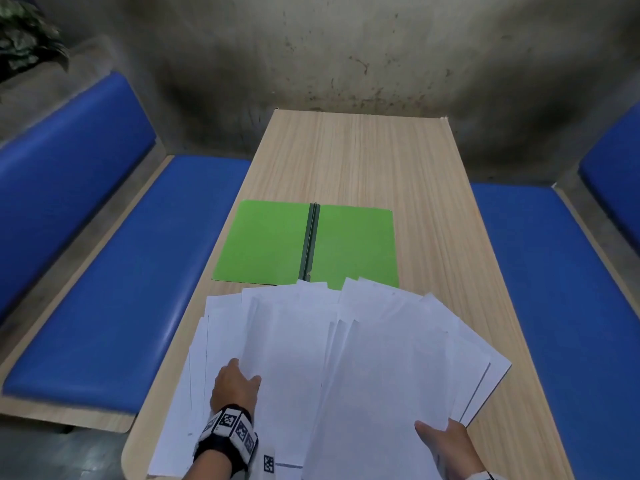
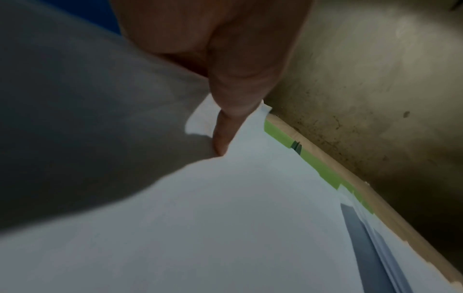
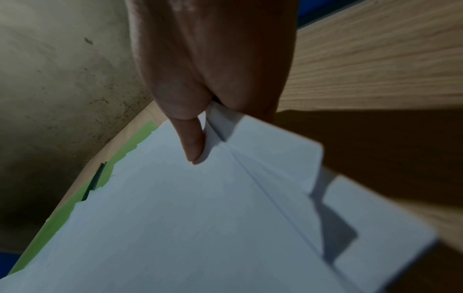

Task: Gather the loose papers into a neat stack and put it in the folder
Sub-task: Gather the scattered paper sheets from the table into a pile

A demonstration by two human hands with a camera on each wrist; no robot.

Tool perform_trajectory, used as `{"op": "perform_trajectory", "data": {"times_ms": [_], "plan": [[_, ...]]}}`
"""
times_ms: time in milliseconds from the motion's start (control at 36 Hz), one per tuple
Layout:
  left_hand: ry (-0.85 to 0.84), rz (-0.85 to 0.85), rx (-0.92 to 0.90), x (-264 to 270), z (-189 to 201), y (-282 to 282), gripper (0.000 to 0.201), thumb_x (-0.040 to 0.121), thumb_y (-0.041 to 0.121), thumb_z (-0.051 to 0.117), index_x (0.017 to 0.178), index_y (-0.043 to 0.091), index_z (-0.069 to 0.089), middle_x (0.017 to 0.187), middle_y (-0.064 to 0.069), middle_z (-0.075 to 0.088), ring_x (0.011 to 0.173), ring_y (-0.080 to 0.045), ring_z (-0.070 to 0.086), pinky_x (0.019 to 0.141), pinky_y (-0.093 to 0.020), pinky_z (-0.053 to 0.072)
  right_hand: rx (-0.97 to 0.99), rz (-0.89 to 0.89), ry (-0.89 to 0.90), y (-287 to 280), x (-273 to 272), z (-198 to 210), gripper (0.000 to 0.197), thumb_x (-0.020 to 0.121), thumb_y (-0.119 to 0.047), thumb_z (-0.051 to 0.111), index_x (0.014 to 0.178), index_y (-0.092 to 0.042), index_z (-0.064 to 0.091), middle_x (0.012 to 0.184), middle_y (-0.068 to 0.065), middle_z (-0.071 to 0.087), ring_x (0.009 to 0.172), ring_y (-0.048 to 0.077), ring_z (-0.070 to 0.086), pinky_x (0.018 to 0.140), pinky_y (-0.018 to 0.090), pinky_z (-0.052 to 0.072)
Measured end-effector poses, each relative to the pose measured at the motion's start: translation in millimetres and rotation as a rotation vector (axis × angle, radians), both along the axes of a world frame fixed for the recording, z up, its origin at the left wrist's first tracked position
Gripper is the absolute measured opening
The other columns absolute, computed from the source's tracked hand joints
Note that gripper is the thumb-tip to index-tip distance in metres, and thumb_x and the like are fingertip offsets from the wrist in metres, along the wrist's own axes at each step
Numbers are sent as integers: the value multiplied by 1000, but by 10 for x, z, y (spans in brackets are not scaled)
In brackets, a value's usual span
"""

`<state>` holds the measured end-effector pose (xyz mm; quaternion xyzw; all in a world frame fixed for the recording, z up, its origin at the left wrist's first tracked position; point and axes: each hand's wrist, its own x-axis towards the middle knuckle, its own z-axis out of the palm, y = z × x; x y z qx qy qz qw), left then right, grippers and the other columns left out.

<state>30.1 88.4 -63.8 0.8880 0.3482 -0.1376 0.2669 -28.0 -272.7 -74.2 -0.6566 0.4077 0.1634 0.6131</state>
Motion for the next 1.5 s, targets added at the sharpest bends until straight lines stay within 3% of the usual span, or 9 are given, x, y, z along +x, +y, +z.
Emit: {"op": "perform_trajectory", "data": {"times_ms": [111,333,667,805,889,1028,1194,1361,1500], "plan": [[-56,5,8,-33,-14,136,20,84,23,70,95,7,69,108,-17,65,92,-35,61,75,-41,55,-4,-11,-3,10,2,5,11,80,8,67,91,4,66,85,16,70,85,36,66,86,41,50],[-48,90,56,-106,-37,250,47,88,21,70,130,1,60,152,-18,37,137,-38,33,105,-50,39,-36,-11,14,14,18,28,8,79,4,70,83,-1,65,80,10,68,85,35,66,88,41,49],[-147,-282,353,-204,-27,148,7,71,-5,76,73,-1,71,130,-23,61,100,-40,63,79,-51,51,-3,-51,-52,50,12,113,11,80,14,64,78,3,65,72,7,67,67,22,61,61,25,46],[-186,-296,294,-268,28,97,24,72,-8,75,96,-4,70,125,-25,64,102,-43,65,80,-51,53,-11,-45,-46,49,9,102,12,79,15,64,77,3,66,64,6,68,65,23,63,55,24,50],[-286,-72,52,-270,208,3,43,86,2,67,125,7,48,115,-19,66,97,-40,64,77,-41,50,-17,-28,-39,38,2,87,9,78,14,65,80,5,67,63,7,69,67,24,64,61,26,50],[-366,404,-382,-270,214,120,55,80,10,75,120,21,39,94,-11,64,85,-32,65,82,-43,55,-10,-21,-22,29,-2,70,8,79,10,67,79,2,67,75,10,70,73,27,66,77,36,52],[-272,176,-318,-215,311,378,5,87,10,69,85,6,68,80,-11,70,76,-28,65,65,-28,47,-39,-1,-7,24,6,55,11,78,5,69,76,-5,68,81,14,72,80,32,68,75,35,53],[-475,-59,-185,-81,725,610,15,86,9,69,72,12,68,63,-10,67,60,-27,60,47,-19,40,-24,55,-14,-30,-15,-26,13,72,0,73,85,0,73,87,17,77,86,36,72,88,53,55],[-567,-126,-179,67,1117,730,12,82,15,77,71,15,71,64,-5,70,57,-13,56,54,-30,46,-11,67,-44,3,3,58,20,72,0,72,91,3,73,87,16,77,85,33,72,87,46,55]]}}
